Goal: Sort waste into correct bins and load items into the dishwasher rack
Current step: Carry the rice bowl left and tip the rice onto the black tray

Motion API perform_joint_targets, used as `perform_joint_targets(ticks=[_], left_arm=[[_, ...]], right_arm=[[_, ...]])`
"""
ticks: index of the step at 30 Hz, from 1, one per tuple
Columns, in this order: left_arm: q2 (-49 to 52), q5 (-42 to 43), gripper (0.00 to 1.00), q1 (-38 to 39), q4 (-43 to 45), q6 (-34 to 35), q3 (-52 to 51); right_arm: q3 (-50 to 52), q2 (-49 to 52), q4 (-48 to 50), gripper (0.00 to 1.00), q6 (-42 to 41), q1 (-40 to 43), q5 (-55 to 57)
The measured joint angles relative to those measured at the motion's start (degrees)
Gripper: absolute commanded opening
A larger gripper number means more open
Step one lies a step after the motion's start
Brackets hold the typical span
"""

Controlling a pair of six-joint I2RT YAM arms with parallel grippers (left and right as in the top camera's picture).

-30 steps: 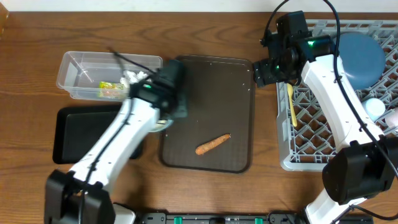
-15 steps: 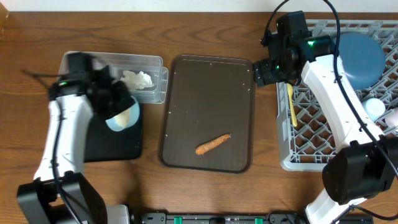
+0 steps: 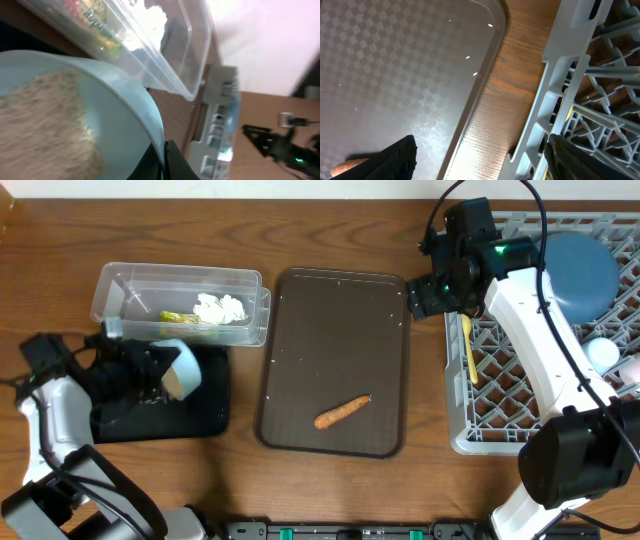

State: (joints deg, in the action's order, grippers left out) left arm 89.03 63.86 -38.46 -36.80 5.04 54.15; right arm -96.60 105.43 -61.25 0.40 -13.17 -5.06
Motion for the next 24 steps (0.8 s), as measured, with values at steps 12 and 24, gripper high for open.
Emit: perform_joint_targets(ticks=[12, 24], left_arm=[[0.0, 19.4, 0.06, -3.8, 6.2, -4.9, -3.0], [0.0, 24.2, 0.06, -3.8, 6.2, -11.4, -3.0]], right_arm=[[0.0, 0.0, 0.0, 0.82, 0.0, 0.0, 0.0], [0.0, 0.0, -0.2, 0.82, 0.0, 0.0, 0.0]])
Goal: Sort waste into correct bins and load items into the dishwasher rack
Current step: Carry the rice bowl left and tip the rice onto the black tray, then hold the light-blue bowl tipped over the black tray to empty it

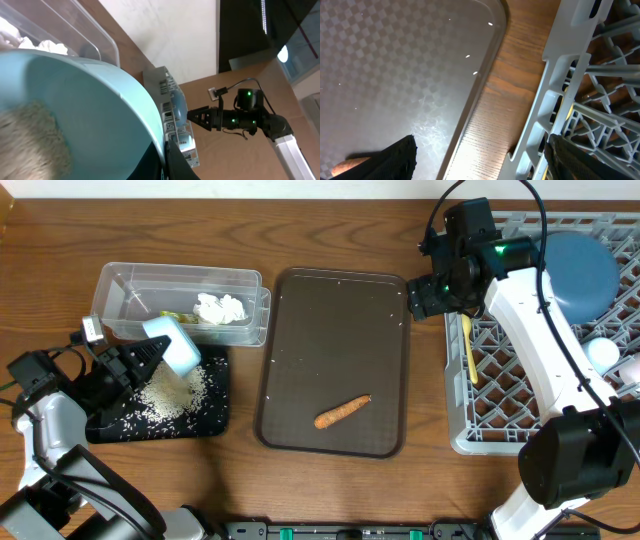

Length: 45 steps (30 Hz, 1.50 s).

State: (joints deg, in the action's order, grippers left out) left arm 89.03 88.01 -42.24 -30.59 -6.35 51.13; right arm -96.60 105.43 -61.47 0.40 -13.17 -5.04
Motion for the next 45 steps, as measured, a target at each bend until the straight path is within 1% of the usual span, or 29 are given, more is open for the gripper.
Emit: perform_joint_targets(ticks=[14, 20, 23, 26, 28, 30, 33, 38, 45], left_arm=[[0.0, 0.4, 0.06, 0.0, 0.0, -1.6, 0.0], [0.0, 0.1, 0.06, 0.0, 0.0, -6.4, 0.0], [0.0, -3.1, 0.06, 0.0, -0.7, -7.6, 0.0], [0.0, -8.6, 0.06, 0.0, -2.6, -5.4, 0.0], [0.0, -10.0, 0.06, 0.0, -4.1, -4.9, 0.0], [0.0, -8.1, 0.06, 0.0, -5.7, -6.9, 0.0], [0.0, -4.9, 0.06, 0.0, -5.4, -9.6, -0.1], [0.0, -1.5, 0.06, 0.0, -5.5, -11.4, -0.1], [0.0, -0.9, 0.06, -0.2, -5.6, -10.0, -0.1]], right_arm=[[0.0, 0.0, 0.0, 0.82, 0.0, 0.0, 0.0], [0.0, 0.0, 0.0, 0.81, 0.0, 0.0, 0.0], [0.0, 0.0, 0.0, 0.82, 0.0, 0.0, 0.0], [0.0, 0.0, 0.0, 0.82, 0.0, 0.0, 0.0], [0.0, 0.0, 0.0, 0.82, 0.0, 0.0, 0.0], [0.0, 0.0, 0.0, 0.82, 0.0, 0.0, 0.0], [0.0, 0.0, 0.0, 0.82, 0.0, 0.0, 0.0], [0.0, 0.0, 0.0, 0.82, 0.0, 0.0, 0.0], [0.0, 0.0, 0.0, 0.82, 0.0, 0.0, 0.0]])
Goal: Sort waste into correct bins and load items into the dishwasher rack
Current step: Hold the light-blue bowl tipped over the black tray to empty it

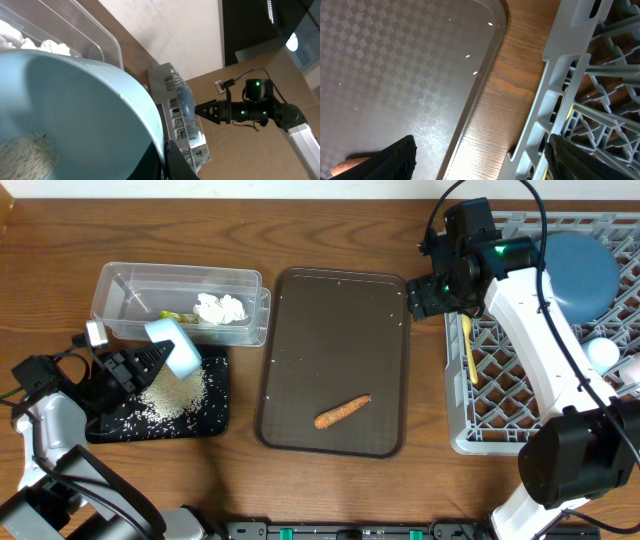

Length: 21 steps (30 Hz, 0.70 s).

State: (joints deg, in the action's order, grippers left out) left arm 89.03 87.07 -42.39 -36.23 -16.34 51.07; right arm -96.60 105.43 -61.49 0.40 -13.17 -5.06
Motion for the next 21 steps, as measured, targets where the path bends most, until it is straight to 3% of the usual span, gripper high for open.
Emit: perform_joint_targets(ticks=[21], left_arm=[[-0.1, -0.5, 0.06, -0.4, 2.9, 4.5, 0.0]], right_arm=[[0.0, 0.0, -0.2, 0.82, 0.0, 0.0, 0.0]])
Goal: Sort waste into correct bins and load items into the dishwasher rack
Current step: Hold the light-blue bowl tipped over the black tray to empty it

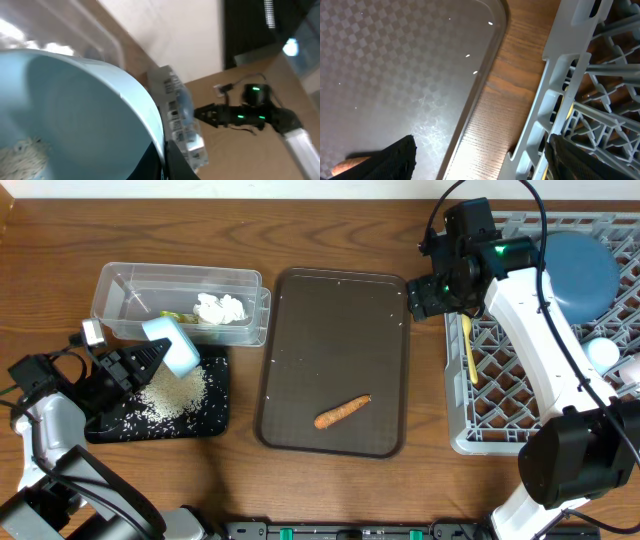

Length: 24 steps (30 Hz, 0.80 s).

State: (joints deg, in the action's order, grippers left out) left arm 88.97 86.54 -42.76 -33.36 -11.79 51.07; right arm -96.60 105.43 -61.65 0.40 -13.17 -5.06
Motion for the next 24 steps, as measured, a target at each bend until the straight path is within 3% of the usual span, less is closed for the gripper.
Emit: perform_joint_targets(ticks=[4, 20, 24], left_arm=[[0.0, -5.4, 0.06, -0.2, 0.8, 6.9, 0.0], [-0.3, -0.1, 0.06, -0.3, 0.5, 3.8, 0.0], [-0.7, -2.4, 0.06, -0.3, 0.7, 4.7, 0.0]], right_arm=[[0.0, 0.0, 0.0, 0.82, 0.0, 0.0, 0.0], [0.0, 0.0, -0.3, 0.82, 0.0, 0.0, 0.0], [0.0, 0.0, -0.3, 0.82, 0.0, 0.0, 0.0]])
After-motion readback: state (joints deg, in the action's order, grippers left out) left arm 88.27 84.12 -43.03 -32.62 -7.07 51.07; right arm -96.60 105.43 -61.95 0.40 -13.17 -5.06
